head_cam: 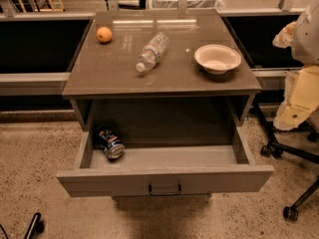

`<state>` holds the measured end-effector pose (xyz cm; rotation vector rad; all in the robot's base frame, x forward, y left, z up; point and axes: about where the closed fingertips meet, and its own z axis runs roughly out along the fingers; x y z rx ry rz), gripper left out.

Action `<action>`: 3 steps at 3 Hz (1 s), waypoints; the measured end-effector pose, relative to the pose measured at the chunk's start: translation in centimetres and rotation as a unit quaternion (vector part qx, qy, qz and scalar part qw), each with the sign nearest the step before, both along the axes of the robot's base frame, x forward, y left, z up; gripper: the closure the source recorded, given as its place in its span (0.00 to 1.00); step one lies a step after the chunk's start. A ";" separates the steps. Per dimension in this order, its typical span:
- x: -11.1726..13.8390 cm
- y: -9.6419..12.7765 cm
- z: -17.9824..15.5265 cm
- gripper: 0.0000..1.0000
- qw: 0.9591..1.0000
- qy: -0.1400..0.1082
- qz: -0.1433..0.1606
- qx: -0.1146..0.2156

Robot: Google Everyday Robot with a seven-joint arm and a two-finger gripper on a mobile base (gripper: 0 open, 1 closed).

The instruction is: Pick pepsi can from top drawer and place on counter

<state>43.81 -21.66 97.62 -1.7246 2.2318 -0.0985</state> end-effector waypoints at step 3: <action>2.2 10.3 -1.3 0.00 0.989 -0.015 0.146 0.030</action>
Offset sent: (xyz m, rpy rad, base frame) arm 0.0143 0.0478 0.0001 0.0091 -0.0148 0.1658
